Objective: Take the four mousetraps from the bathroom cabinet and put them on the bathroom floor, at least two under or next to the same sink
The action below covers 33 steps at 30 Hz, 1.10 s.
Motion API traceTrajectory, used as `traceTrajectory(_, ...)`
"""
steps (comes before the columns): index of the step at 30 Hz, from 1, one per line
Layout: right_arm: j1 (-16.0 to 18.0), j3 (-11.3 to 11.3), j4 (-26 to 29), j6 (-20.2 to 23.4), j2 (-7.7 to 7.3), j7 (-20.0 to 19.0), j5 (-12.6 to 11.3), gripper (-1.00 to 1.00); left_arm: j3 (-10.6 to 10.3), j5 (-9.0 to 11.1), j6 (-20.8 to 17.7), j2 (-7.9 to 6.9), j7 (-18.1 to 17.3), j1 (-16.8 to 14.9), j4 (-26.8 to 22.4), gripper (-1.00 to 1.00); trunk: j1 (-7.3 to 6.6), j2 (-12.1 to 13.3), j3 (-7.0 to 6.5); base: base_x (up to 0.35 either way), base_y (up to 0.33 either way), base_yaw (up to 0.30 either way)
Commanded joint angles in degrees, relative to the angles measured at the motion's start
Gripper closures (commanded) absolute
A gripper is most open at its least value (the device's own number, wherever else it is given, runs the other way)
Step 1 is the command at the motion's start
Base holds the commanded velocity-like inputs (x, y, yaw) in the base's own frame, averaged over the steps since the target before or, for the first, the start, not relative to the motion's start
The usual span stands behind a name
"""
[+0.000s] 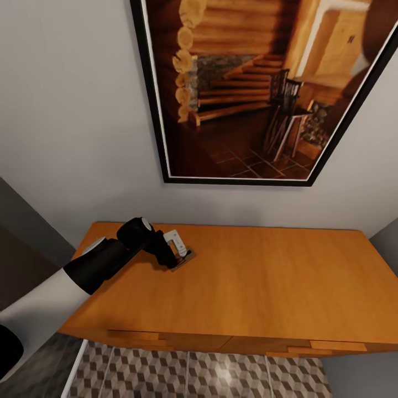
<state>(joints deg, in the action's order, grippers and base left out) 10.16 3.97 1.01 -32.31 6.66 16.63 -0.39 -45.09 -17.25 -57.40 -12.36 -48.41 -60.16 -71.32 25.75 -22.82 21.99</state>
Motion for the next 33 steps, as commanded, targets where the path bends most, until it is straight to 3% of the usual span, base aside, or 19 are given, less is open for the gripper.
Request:
traceTrajectory(1,0.0,0.4,0.0,-0.1,0.02,0.4,0.0,1.0,-0.1,-0.6,-0.1,0.0,-0.5,-0.1,0.0,-1.0,0.03,-0.1,0.13,0.0,0.0,0.0)
traceTrajectory(15,0.0,0.4,0.0,-0.1,0.02,0.4,0.0,1.0,-0.2,-0.6,-0.1,0.68,-0.5,0.1,0.2,-1.0,0.03,-0.1,0.57,0.0,0.0,0.0)
traceTrajectory(23,0.0,0.4,0.0,-0.1,0.02,0.4,0.0,1.0,-0.2,-0.6,-0.1,2.04,-0.5,0.3,1.2,-1.0,0.03,-0.1,0.83,0.0,0.0,0.0)
traceTrajectory(33,0.0,0.4,0.0,-0.1,0.02,0.4,0.0,1.0,-0.2,-0.7,0.0,2.25,-0.5,0.3,2.4,-1.0,0.03,-0.1,1.15,0.0,0.0,0.0)
